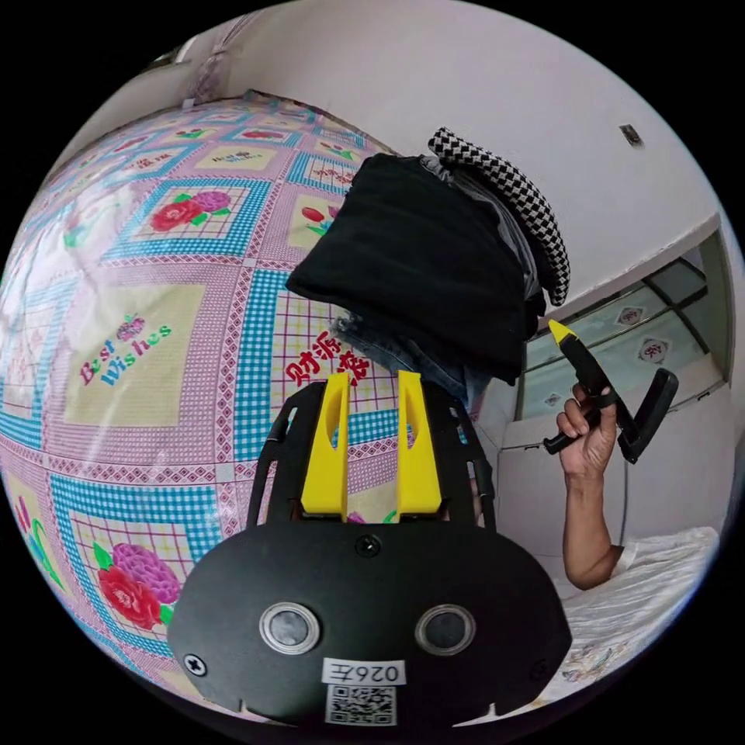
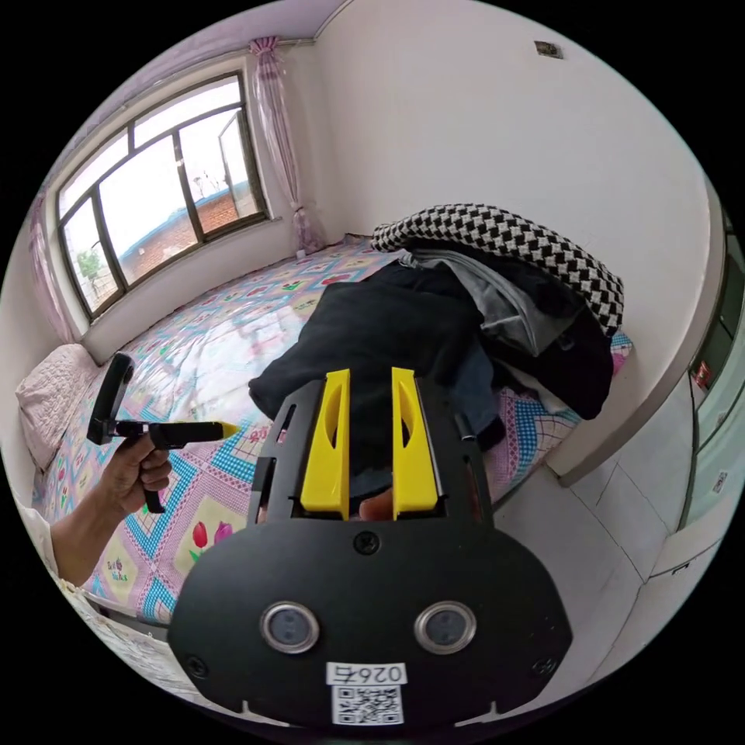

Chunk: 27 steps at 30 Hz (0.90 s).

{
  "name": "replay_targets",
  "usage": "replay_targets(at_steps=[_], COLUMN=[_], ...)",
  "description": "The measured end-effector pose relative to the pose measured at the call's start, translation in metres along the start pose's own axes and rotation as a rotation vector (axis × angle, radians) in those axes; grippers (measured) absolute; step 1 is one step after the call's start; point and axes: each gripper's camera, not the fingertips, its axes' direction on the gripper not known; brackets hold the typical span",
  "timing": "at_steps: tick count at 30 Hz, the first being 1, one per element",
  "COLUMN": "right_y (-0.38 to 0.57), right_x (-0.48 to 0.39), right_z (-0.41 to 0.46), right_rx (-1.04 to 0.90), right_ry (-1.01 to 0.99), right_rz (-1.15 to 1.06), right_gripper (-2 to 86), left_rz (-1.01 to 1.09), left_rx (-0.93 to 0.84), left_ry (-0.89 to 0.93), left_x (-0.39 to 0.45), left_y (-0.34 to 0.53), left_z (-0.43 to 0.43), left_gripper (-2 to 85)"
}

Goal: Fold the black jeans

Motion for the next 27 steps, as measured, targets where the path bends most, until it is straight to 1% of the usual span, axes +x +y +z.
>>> replay_targets(at_steps=[3, 7, 9, 11, 14, 15, 17, 19, 21, 24, 26, 27], right_y=[-0.015, -0.037, -0.046, -0.057, -0.07, -0.073, -0.083, -0.087, -0.091, -0.102, -0.113, -0.116], right_x=[0.03, 0.068, 0.081, 0.097, 0.114, 0.118, 0.131, 0.14, 0.146, 0.15, 0.147, 0.143], right_z=[0.011, 0.031, 0.041, 0.053, 0.074, 0.079, 0.086, 0.074, 0.06, 0.042, 0.03, 0.027], right_rx=[-0.016, -0.049, -0.064, -0.084, -0.136, -0.154, -0.179, -0.118, -0.068, -0.018, 0.011, 0.016], right_ry=[0.035, -0.004, -0.012, -0.021, -0.011, -0.015, -0.075, -0.073, -0.118, -0.241, -0.4, -0.437], right_rz=[0.029, 0.082, 0.1, 0.122, 0.152, 0.157, 0.162, 0.171, 0.167, 0.146, 0.128, 0.117], right_gripper=[6.2, 8.2, 9.3, 10.2, 10.2, 10.0, 6.4, 1.8, -0.4, -1.1, -1.2, -1.2], left_rz=[-0.04, -0.082, -0.109, -0.124, -0.114, -0.105, -0.092, -0.064, -0.041, 0.006, 0.048, 0.066], left_rx=[-0.018, -0.005, 0.017, 0.027, 0.011, 0.017, 0.025, 0.072, 0.137, 0.249, 0.317, 0.365], left_ry=[0.15, 0.354, 0.404, 0.438, 0.487, 0.501, 0.495, 0.461, 0.462, 0.444, 0.401, 0.374], left_x=[-0.023, -0.051, -0.061, -0.068, -0.073, -0.074, -0.075, -0.072, -0.069, -0.064, -0.062, -0.062], left_y=[-0.014, -0.029, -0.035, -0.041, -0.052, -0.054, -0.054, -0.046, -0.037, -0.021, -0.01, 0.0], left_z=[0.018, 0.031, 0.033, 0.035, 0.039, 0.038, 0.032, 0.014, -0.005, -0.048, -0.082, -0.108], left_gripper=[12.4, 16.5, 16.9, 16.4, 12.6, 11.4, 10.1, 8.3, 6.8, 5.3, 5.1, 5.0])
